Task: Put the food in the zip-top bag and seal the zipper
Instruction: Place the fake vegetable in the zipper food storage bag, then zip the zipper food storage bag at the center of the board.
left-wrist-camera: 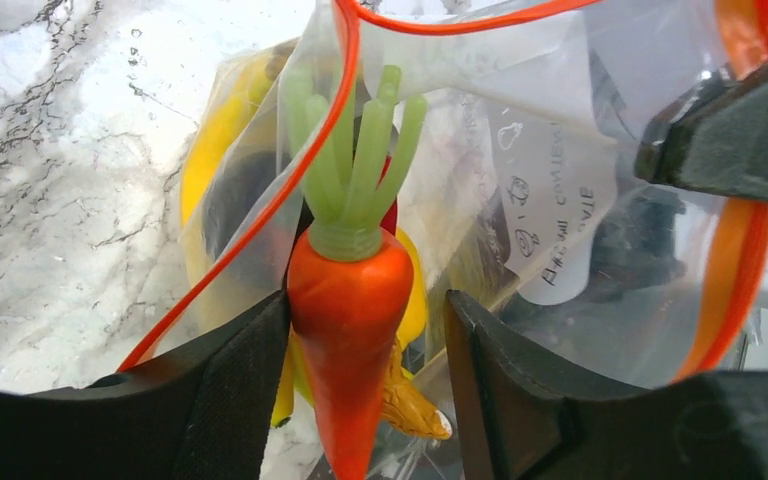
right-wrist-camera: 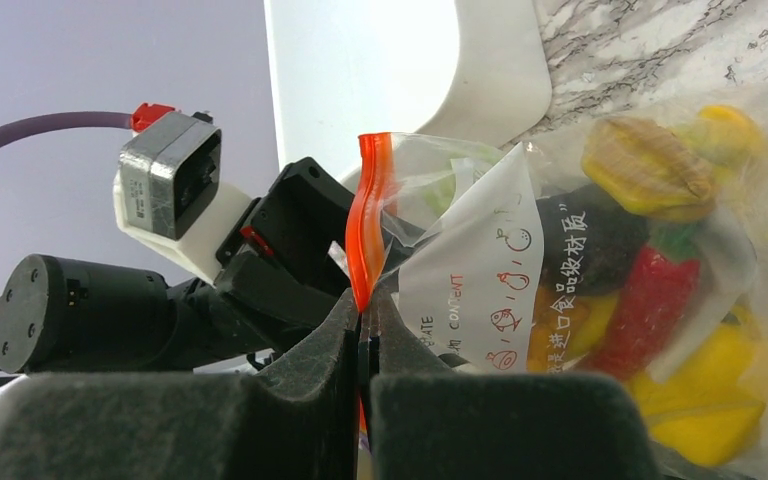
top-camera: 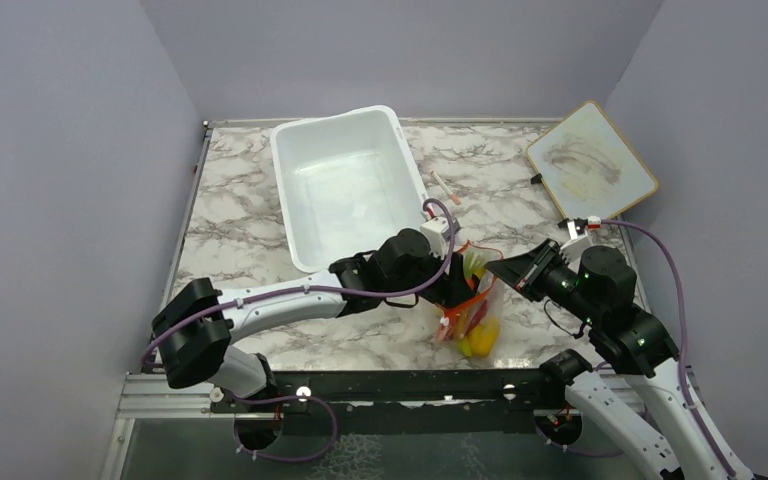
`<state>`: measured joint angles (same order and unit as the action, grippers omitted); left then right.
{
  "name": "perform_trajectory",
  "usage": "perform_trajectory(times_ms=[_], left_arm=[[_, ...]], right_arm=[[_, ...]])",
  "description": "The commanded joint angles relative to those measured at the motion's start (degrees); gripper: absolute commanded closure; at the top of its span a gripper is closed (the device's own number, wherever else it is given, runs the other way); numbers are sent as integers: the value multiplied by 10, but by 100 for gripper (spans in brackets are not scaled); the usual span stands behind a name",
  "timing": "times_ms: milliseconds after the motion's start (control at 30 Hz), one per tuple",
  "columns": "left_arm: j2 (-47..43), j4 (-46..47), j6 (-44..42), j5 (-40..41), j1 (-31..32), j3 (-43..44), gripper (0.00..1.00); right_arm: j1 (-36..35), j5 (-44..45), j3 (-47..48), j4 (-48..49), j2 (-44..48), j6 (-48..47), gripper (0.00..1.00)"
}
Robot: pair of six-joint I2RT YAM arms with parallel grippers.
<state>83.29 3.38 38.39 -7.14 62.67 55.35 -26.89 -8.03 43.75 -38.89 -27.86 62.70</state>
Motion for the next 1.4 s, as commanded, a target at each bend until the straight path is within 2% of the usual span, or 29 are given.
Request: perform_trajectory(times_ms=[0, 167, 200, 267, 400, 600, 833, 967, 1200, 1367], left_arm=[[-42, -9, -9, 4, 2, 23, 39], [-90, 15, -14, 7, 2, 11, 30], [-101, 22, -17, 9, 2, 7, 26], [-124, 42, -19, 18, 2, -9, 3], [-161, 83, -20, 15, 2, -38, 1], [-192, 104, -29, -12, 3, -68, 10], [-220, 71, -44, -9, 3, -89, 39], [-242, 91, -36, -5, 3, -120, 42], [-251, 141, -39, -56, 3, -165, 46], [-247, 173, -36, -75, 3, -189, 52]], right_arm=[[1, 5, 3, 36, 0, -1, 99], [1, 19, 6, 36, 7, 18, 99], [1, 21, 4, 38, 9, 24, 99], [1, 29, 6, 35, 13, 30, 99], [1, 48, 5, 20, 19, 49, 99], [1, 64, -4, 26, 28, 86, 99], [1, 97, -2, 20, 30, 111, 99], [1, 118, -6, 23, 35, 126, 99], [1, 149, 2, 29, 36, 143, 99], [1, 149, -1, 38, 30, 151, 99]])
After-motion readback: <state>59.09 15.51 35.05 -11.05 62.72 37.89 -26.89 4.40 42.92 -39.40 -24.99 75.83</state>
